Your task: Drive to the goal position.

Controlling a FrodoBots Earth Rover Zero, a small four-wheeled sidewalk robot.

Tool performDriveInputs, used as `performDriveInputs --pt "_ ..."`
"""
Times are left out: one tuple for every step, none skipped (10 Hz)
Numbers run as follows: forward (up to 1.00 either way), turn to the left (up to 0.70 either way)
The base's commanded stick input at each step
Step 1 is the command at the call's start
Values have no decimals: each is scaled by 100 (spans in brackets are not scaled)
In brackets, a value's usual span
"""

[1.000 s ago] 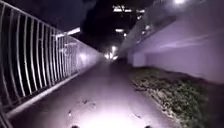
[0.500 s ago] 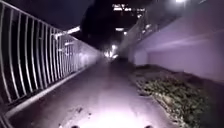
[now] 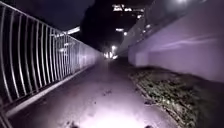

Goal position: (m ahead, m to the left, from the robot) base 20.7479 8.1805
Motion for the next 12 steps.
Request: performDriveInputs --pt "50 0" --pt "50 0" --pt "50 0" --pt "50 0" --pt "50 0" --pt "50 0" --pt "50 0" --pt "50 0" --pt "50 0" --pt "50 0" --pt "50 0" --pt "50 0"
